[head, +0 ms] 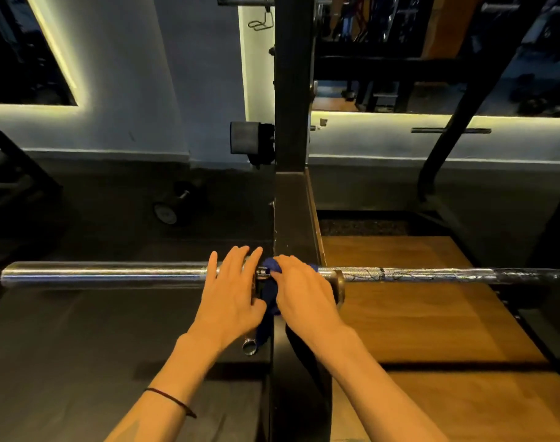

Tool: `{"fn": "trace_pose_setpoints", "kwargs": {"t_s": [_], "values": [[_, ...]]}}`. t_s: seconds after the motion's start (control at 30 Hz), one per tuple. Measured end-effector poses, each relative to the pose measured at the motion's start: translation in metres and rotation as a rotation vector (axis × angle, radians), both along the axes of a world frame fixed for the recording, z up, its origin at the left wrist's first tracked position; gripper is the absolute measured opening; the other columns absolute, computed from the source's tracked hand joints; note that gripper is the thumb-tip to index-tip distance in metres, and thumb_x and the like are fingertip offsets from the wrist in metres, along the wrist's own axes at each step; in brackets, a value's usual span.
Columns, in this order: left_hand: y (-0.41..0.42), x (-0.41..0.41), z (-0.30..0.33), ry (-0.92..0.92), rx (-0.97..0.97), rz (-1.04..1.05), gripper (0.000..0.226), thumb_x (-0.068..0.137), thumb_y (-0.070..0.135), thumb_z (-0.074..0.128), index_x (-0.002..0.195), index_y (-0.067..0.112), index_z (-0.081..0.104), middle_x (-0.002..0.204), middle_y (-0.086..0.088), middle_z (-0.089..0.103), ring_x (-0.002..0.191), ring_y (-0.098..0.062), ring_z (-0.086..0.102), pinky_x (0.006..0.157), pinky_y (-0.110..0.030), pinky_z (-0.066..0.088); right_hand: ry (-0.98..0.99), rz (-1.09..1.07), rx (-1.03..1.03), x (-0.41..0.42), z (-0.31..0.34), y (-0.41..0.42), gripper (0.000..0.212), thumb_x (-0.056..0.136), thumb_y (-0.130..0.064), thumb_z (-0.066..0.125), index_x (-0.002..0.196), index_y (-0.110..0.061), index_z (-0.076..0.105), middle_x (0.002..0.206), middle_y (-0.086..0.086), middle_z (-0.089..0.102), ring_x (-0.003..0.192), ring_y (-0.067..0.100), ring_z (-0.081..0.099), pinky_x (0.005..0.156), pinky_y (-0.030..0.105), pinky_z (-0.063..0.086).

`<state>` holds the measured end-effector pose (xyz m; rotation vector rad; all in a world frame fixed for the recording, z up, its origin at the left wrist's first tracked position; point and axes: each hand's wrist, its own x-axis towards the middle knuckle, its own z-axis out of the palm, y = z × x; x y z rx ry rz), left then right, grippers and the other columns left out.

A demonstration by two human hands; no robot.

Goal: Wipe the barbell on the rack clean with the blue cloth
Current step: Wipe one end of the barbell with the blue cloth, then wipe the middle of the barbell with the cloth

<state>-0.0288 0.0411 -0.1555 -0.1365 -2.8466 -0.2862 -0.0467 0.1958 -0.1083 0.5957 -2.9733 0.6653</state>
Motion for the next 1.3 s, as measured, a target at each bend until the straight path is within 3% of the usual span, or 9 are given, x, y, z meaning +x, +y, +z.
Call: {"fn": "trace_pose_setpoints", "kwargs": {"t_s": [0.07, 0.2, 0.33, 0.47, 0.67, 0.83, 0.97, 1.1, 1.3], "values": [[-0.001, 0.000, 0.004, -0.028, -0.001, -0.015, 0.086, 0.077, 0.039, 0.050, 0.156, 0.018, 0.024, 0.159, -0.006, 0.029, 0.150, -0.024, 0.020, 0.121, -0.046, -0.003, -0.026, -0.043, -0.115, 0.005, 0.018, 0.007, 0.029, 0.107, -0.028, 0.046, 0.134, -0.019, 0.053, 0.126, 0.001, 0.062, 0.115, 0.020, 0.059, 0.080, 0.022, 0.034], [0.003, 0.001, 0.005, -0.001, -0.037, 0.010, 0.078, 0.082, 0.043, 0.041, 0.154, 0.015, 0.030, 0.155, -0.009, 0.035, 0.147, -0.024, 0.026, 0.121, -0.048, 0.006, -0.013, -0.094, -0.352, -0.003, 0.057, 0.027, 0.024, 0.109, -0.032, 0.041, 0.122, -0.020, 0.057, 0.104, 0.000, 0.058, 0.097, 0.022, 0.058, 0.073, 0.028, 0.033], [0.009, 0.000, 0.003, 0.027, -0.046, 0.066, 0.077, 0.089, 0.058, 0.027, 0.151, 0.015, 0.039, 0.153, -0.009, 0.042, 0.146, -0.026, 0.032, 0.120, -0.048, 0.010, 0.077, -0.169, -0.510, -0.030, 0.089, 0.056, 0.024, 0.108, -0.033, 0.043, 0.117, -0.019, 0.060, 0.105, 0.006, 0.063, 0.087, 0.021, 0.054, 0.060, 0.027, 0.034], [0.022, -0.006, 0.009, 0.051, -0.085, 0.058, 0.074, 0.094, 0.062, 0.023, 0.145, 0.015, 0.049, 0.150, -0.008, 0.048, 0.145, -0.027, 0.035, 0.120, -0.053, 0.021, 0.218, -0.273, -0.589, -0.058, 0.115, 0.095, 0.026, 0.109, -0.031, 0.043, 0.116, -0.013, 0.061, 0.112, 0.015, 0.066, 0.098, 0.032, 0.060, 0.068, 0.026, 0.031], [0.046, -0.017, 0.017, -0.002, -0.076, -0.040, 0.072, 0.092, 0.055, 0.016, 0.147, 0.018, 0.045, 0.155, -0.006, 0.040, 0.149, -0.023, 0.026, 0.124, -0.047, 0.011, 0.244, -0.222, -0.505, -0.059, 0.105, 0.114, 0.023, 0.108, -0.032, 0.044, 0.119, -0.019, 0.060, 0.100, 0.002, 0.063, 0.088, 0.019, 0.058, 0.060, 0.023, 0.037], [0.061, -0.018, 0.015, 0.003, -0.180, -0.118, 0.059, 0.094, 0.044, 0.027, 0.136, 0.017, 0.059, 0.142, -0.005, 0.056, 0.139, -0.023, 0.045, 0.120, -0.047, 0.018, 0.025, -0.029, -0.340, -0.048, 0.030, 0.109, 0.029, 0.107, -0.026, 0.047, 0.133, -0.024, 0.060, 0.125, -0.001, 0.065, 0.113, 0.016, 0.060, 0.095, 0.032, 0.045], [0.067, -0.014, 0.011, -0.057, -0.044, -0.190, 0.072, 0.091, 0.050, 0.014, 0.150, 0.018, 0.039, 0.152, 0.000, 0.044, 0.145, -0.015, 0.032, 0.122, -0.033, 0.004, -0.067, 0.075, -0.184, -0.038, -0.014, 0.110, 0.037, 0.108, -0.027, 0.043, 0.144, -0.027, 0.051, 0.144, -0.006, 0.055, 0.133, 0.008, 0.046, 0.117, 0.028, 0.032], [0.067, -0.017, 0.010, -0.080, 0.026, -0.182, 0.078, 0.088, 0.053, 0.008, 0.153, 0.019, 0.032, 0.157, 0.001, 0.038, 0.148, -0.012, 0.027, 0.121, -0.028, 0.001, -0.023, 0.101, -0.094, -0.037, -0.012, 0.118, 0.035, 0.106, -0.030, 0.045, 0.140, -0.030, 0.050, 0.139, -0.008, 0.056, 0.128, 0.009, 0.049, 0.112, 0.030, 0.037], [0.063, -0.017, 0.005, -0.086, 0.049, -0.184, 0.066, 0.091, 0.039, 0.026, 0.154, 0.020, 0.032, 0.157, 0.001, 0.037, 0.147, -0.011, 0.027, 0.121, -0.028, -0.001, 0.024, 0.058, 0.026, -0.039, 0.001, 0.168, 0.030, 0.103, -0.031, 0.047, 0.130, -0.026, 0.058, 0.126, 0.000, 0.061, 0.113, 0.022, 0.058, 0.098, 0.040, 0.047]]}}
